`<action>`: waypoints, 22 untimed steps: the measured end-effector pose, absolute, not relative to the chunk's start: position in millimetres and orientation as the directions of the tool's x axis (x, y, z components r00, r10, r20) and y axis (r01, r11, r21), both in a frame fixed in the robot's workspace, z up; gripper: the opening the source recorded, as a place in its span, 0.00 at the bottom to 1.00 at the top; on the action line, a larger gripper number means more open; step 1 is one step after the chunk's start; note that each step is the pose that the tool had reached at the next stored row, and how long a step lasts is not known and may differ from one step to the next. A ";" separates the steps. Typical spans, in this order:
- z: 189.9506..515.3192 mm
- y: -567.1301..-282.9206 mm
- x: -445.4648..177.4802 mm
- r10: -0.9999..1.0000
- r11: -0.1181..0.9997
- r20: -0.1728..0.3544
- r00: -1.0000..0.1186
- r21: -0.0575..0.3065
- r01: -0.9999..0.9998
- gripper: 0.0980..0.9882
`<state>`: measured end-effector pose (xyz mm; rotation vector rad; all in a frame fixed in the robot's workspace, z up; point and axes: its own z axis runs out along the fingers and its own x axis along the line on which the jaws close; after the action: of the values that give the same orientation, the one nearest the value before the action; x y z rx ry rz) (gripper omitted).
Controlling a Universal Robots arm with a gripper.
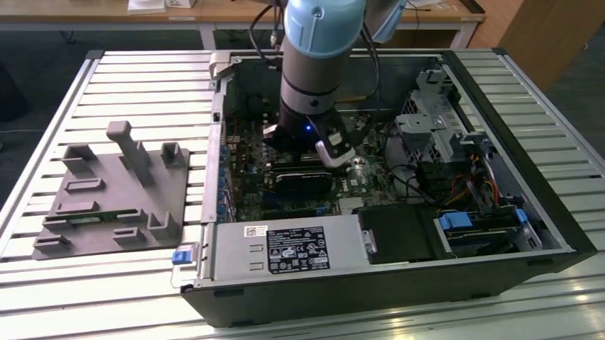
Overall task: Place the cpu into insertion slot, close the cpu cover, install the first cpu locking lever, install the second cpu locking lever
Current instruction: 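Install the second cpu locking lever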
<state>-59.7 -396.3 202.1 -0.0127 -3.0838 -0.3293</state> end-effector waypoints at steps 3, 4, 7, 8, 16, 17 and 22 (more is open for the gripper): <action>201.1 -398.5 -60.1 0.004 0.977 0.041 -0.999 0.215 0.012 0.01; 200.8 -399.2 -60.6 0.004 0.976 0.041 -0.999 0.216 0.013 0.01; 200.0 -400.7 -62.4 0.003 0.975 0.040 -0.999 0.220 0.012 0.01; 199.7 -401.0 -62.9 0.003 0.975 0.040 -0.999 0.222 0.012 0.01; 194.3 -401.1 -66.1 0.002 0.968 0.040 -0.999 0.252 0.012 0.01; 194.0 -401.1 -66.3 0.002 0.966 0.040 -0.999 0.257 0.012 0.01; 192.8 -401.1 -67.1 0.001 0.958 0.040 -0.999 0.286 0.012 0.01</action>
<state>-67.1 -401.1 192.8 -0.0102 -3.0692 -0.4492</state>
